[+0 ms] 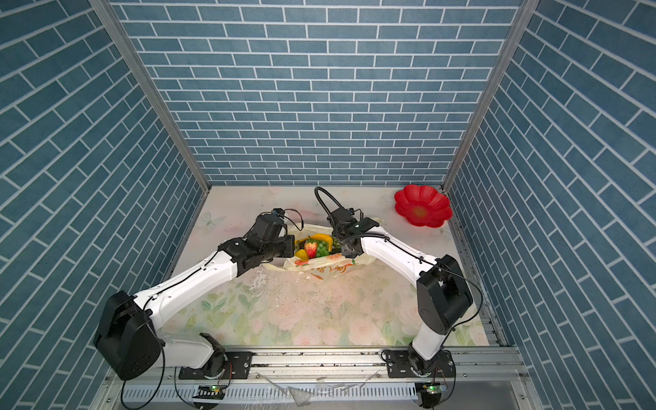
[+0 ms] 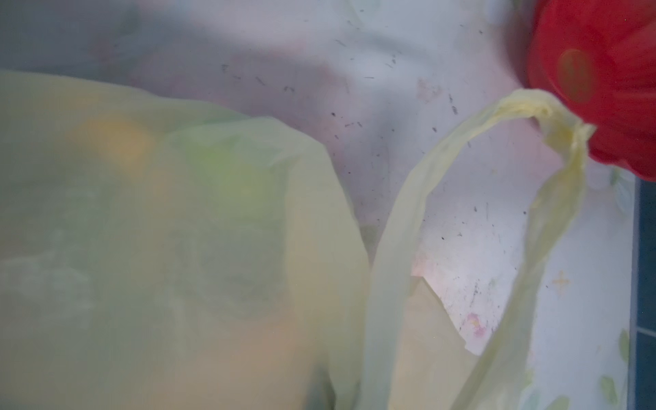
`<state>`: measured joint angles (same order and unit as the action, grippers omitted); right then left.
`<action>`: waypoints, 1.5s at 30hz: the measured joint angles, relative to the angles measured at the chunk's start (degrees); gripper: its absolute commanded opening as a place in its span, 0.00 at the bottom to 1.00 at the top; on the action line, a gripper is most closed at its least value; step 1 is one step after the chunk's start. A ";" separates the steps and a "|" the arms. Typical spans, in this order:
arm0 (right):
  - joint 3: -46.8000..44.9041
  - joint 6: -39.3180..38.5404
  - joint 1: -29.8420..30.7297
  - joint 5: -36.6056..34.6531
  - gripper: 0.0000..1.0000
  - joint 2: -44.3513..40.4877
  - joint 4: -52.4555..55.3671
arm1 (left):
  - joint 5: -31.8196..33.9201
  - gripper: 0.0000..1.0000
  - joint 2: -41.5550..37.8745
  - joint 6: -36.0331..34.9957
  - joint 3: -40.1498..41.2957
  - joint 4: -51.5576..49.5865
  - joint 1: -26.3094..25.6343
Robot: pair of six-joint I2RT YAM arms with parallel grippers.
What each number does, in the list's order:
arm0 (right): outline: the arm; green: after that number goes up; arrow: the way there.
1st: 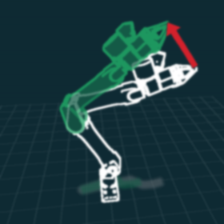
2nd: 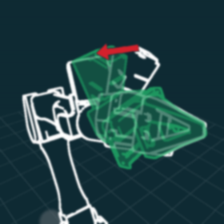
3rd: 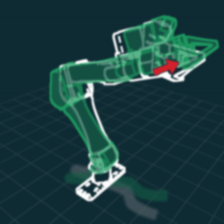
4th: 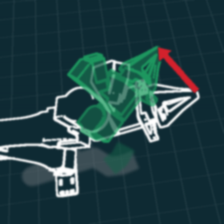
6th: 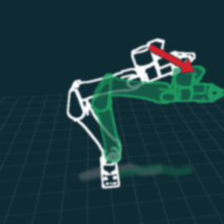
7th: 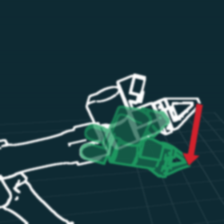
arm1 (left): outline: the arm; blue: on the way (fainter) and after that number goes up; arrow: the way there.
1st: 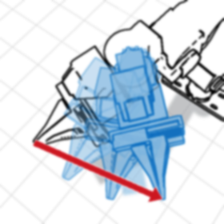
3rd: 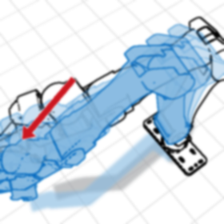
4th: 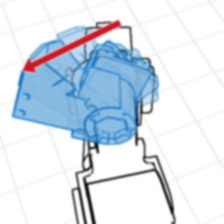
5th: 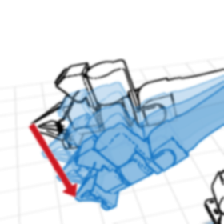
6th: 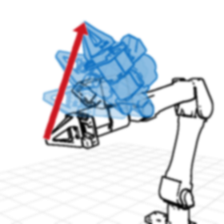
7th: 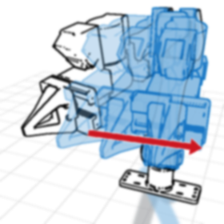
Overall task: Take fruits out of the plastic bag
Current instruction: Spread open the plastic bag at the center of the table.
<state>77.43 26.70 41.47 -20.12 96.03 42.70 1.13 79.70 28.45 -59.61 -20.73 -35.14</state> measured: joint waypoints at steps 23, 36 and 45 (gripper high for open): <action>-28.68 12.50 -21.64 33.20 0.00 -18.62 -30.42 | -10.12 0.26 1.27 4.85 3.91 0.74 12.68; -28.28 11.13 -16.24 28.17 0.00 -21.49 -30.29 | 5.27 0.95 -1.73 1.46 -6.58 -12.96 4.13; -27.30 8.81 -12.79 22.40 0.00 -21.46 -28.57 | 11.17 0.99 -7.23 4.11 -5.60 -18.97 -0.61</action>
<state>50.13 35.51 28.69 2.28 74.56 14.13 12.29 72.47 32.56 -65.21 -39.70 -35.75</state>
